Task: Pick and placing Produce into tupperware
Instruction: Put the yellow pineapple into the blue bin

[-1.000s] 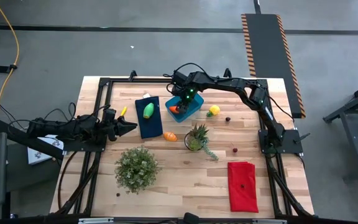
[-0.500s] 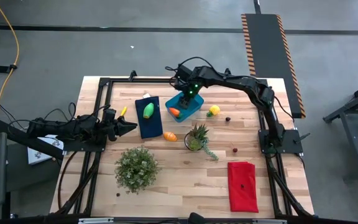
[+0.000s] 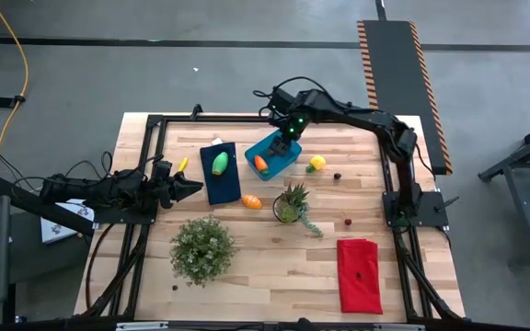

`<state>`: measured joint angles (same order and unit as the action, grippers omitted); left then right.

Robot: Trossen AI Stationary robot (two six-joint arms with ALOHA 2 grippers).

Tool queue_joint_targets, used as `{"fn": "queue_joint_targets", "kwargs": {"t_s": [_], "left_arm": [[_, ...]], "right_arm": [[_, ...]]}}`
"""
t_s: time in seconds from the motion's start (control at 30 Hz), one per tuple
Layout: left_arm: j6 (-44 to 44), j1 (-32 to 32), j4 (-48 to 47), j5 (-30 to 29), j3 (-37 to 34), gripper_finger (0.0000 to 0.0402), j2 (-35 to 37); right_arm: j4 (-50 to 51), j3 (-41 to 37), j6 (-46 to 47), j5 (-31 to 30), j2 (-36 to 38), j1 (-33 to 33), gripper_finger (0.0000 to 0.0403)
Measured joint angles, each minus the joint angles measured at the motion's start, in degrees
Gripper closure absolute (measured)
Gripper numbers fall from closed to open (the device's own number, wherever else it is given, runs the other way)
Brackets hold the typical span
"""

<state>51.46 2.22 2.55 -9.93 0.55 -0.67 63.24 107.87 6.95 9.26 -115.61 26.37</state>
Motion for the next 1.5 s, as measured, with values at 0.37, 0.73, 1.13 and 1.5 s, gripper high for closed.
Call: {"fn": "queue_joint_targets", "kwargs": {"t_s": [0.37, 0.73, 1.13, 1.5], "left_arm": [[0.85, 0.00, 0.07, -0.93, -0.02, 0.0270, 0.01], [-1.76, 0.02, 0.50, -3.45, -0.01, 0.0270, 0.02], [-6.43, 0.02, 0.42, -2.41, -0.01, 0.0270, 0.02], [-7.96, 0.02, 0.30, -1.80, -0.02, 0.0270, 0.00]], "right_arm": [[4.84, 0.00, 6.69, -3.50, 3.83, -0.17, 0.0203], [5.85, 0.01, 24.23, -6.23, 4.11, -0.15, 0.0203], [12.15, 0.02, 43.71, -7.76, 4.11, -0.15, 0.0203], [16.78, 0.02, 54.70, -11.70, 4.11, -0.15, 0.0203]]}}
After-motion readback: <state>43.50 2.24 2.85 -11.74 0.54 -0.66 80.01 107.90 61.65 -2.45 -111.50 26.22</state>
